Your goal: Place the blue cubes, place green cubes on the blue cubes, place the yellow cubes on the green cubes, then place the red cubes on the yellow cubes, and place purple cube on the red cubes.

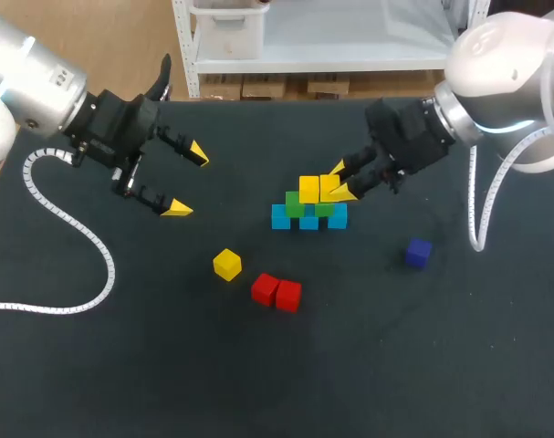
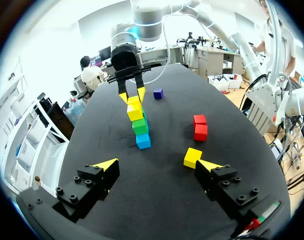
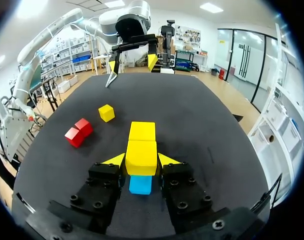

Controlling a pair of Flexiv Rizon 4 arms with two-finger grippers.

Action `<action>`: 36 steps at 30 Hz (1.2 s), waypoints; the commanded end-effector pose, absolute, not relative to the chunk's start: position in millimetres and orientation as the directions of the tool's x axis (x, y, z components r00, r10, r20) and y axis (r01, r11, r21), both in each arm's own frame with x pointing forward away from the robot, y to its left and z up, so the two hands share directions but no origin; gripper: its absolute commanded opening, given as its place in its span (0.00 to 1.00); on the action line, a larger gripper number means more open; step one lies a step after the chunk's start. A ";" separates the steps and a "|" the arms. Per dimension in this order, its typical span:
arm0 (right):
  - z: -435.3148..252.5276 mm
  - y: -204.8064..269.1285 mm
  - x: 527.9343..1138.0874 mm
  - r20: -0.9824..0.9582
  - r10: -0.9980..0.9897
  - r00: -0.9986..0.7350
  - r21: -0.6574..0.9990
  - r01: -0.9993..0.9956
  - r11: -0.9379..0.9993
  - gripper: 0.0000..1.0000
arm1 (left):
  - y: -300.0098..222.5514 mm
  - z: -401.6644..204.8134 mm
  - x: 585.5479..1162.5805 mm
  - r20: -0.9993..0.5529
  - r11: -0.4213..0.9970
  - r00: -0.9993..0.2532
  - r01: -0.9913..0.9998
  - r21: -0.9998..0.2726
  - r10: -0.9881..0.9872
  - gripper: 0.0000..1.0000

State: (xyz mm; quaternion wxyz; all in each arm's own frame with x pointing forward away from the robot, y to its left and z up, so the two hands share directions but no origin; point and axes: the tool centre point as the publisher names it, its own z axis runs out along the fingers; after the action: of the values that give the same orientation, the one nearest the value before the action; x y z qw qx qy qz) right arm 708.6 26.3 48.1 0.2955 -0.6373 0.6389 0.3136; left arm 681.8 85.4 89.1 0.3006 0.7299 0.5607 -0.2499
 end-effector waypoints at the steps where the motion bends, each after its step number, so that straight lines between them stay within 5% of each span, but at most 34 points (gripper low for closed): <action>1: 47.5 26.7 710.3 -0.777 -0.630 -0.014 0.026 -1.000 -0.010 0.00 | 86.0 88.2 682.1 -0.703 -0.192 0.249 0.968 0.162 0.666 1.00; 18: 45.2 28.4 711.3 -0.779 -0.627 -0.019 0.032 -0.999 -0.011 0.01 | 86.0 88.2 682.1 -0.703 -0.192 0.249 0.968 0.162 0.666 1.00; 29: 44.2 28.3 711.4 -0.778 -0.628 -0.025 0.039 -0.999 -0.008 0.47 | 86.0 88.2 682.1 -0.703 -0.192 0.249 0.968 0.162 0.666 1.00; 31: 43.8 28.4 711.4 -0.778 -0.628 -0.028 0.043 -0.999 -0.008 1.00 | 86.0 88.2 682.1 -0.703 -0.192 0.249 0.968 0.162 0.666 1.00; 36: 43.4 28.4 711.5 -0.777 -0.629 -0.032 0.047 -0.999 -0.007 1.00 | 86.0 88.2 682.1 -0.703 -0.192 0.249 0.968 0.162 0.666 1.00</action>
State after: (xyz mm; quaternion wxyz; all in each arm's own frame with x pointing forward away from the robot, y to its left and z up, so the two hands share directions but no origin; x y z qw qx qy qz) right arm 710.0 28.3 43.7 0.2896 -0.6328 0.6428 0.3200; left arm 681.8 85.4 89.1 0.3006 0.7299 0.5607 -0.2499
